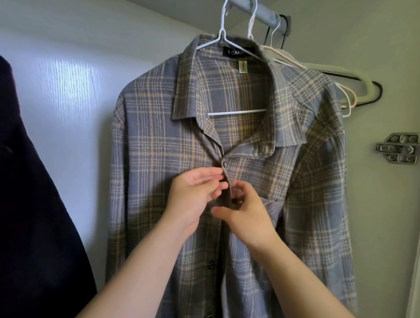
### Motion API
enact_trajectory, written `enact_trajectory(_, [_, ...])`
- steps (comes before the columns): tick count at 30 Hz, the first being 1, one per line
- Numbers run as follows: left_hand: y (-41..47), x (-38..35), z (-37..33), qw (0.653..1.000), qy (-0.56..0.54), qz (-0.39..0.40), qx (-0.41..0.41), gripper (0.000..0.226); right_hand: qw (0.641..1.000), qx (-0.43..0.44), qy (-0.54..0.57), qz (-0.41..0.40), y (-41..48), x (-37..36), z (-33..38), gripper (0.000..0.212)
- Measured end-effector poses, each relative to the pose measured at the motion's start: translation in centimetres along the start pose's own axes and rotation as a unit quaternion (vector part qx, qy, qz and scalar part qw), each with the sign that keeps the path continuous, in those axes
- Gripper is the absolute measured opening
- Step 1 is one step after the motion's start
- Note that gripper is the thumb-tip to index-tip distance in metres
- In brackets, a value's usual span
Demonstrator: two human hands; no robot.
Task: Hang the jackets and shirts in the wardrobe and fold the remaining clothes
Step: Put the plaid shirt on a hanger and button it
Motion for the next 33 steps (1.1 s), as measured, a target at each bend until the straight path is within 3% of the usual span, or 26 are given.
enact_trajectory(3, [0.1,0.4,0.1,0.997,0.068,0.012,-0.028,0.033,0.993,-0.009,-0.116,-0.003,-0.1,-0.1,-1.8,0.049])
enact_trajectory(8, [-0.2,2.2,1.1,0.970,0.208,-0.077,-0.094,0.038,0.985,0.015,-0.165,-0.043,0.3,0.4,-2.8,0.003])
enact_trajectory(12, [-1.7,2.9,2.9,0.881,0.418,-0.147,-0.164,0.028,0.992,0.018,-0.101,-0.073,-0.6,0.9,-3.2,0.009])
enact_trajectory(14, [-2.4,2.6,3.9,0.836,0.487,-0.165,-0.193,0.039,0.992,0.023,-0.099,-0.070,-1.2,1.1,-3.5,0.012])
enact_trajectory(18, [-2.3,2.3,4.5,0.732,0.617,-0.225,-0.179,0.049,0.990,0.026,-0.125,-0.051,-2.0,1.0,-3.2,0.010])
enact_trajectory(20, [-1.9,2.4,4.4,0.706,0.643,-0.238,-0.177,0.041,0.985,0.032,-0.163,-0.051,-2.1,1.1,-3.2,0.011])
enact_trajectory(23, [-1.5,2.7,4.6,0.683,0.654,-0.252,-0.206,0.036,0.979,0.039,-0.194,-0.048,-2.3,1.4,-3.2,0.020])
enact_trajectory(28, [-0.9,2.9,5.3,0.674,0.653,-0.262,-0.226,0.042,0.969,0.044,-0.234,-0.062,-2.8,1.8,-3.3,0.019])
enact_trajectory(33, [-0.6,3.2,5.5,0.675,0.627,-0.275,-0.275,0.018,0.967,0.048,-0.235,-0.091,-3.0,2.2,-3.3,0.018])
Point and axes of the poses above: each hand's wrist, its own y-axis towards the middle knuckle, its own x-axis out of the back of the hand, z = x × y, the point moved 5 cm from there along y, towards the middle knuckle, and after that the axes turned 9 degrees about y, right-handed, at the moved point
